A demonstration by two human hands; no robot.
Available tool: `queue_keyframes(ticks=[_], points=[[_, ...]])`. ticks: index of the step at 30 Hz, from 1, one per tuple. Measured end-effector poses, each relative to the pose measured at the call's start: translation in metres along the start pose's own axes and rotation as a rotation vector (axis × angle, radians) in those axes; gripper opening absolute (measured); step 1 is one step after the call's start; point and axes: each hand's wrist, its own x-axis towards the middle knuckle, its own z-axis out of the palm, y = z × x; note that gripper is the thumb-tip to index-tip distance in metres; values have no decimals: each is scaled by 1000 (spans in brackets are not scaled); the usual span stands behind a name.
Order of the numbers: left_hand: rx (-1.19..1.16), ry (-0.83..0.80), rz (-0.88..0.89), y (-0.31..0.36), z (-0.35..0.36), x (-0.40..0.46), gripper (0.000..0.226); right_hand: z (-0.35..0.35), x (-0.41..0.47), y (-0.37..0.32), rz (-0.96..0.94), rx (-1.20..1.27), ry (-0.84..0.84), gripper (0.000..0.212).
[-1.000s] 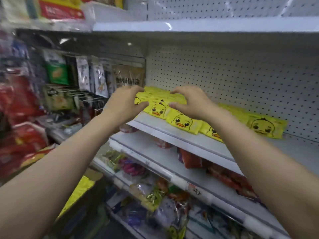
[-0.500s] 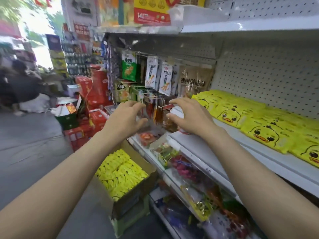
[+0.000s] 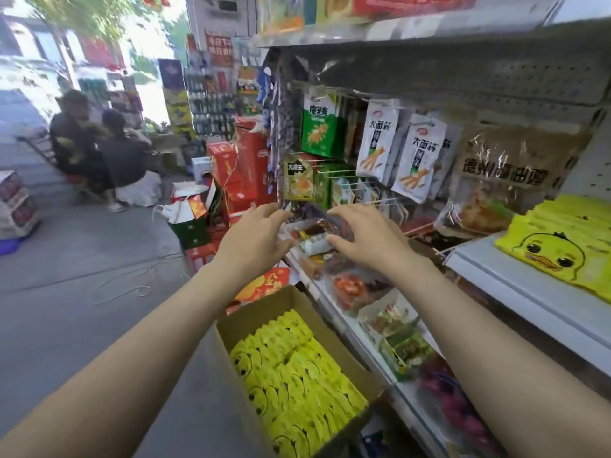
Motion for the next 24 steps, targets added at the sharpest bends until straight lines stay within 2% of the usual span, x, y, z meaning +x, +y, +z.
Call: queue_keyframes(ticks=[4, 9, 15, 19, 24], points=[[-20, -69, -26, -45, 35, 32, 53, 39, 51, 5, 37, 3, -44, 50], [-45, -169, -8, -100, 90, 67, 53, 99, 99, 15, 103, 3, -121, 54], [-146, -347, 110, -159, 171, 109, 50, 198, 140, 29, 284, -5, -253, 76], [-230, -509, 162, -195, 232, 126, 51, 255, 145, 30, 436, 23, -366, 56], [-285, -746, 168, -228, 312, 113, 50, 323, 126, 31, 564, 63, -540, 51]])
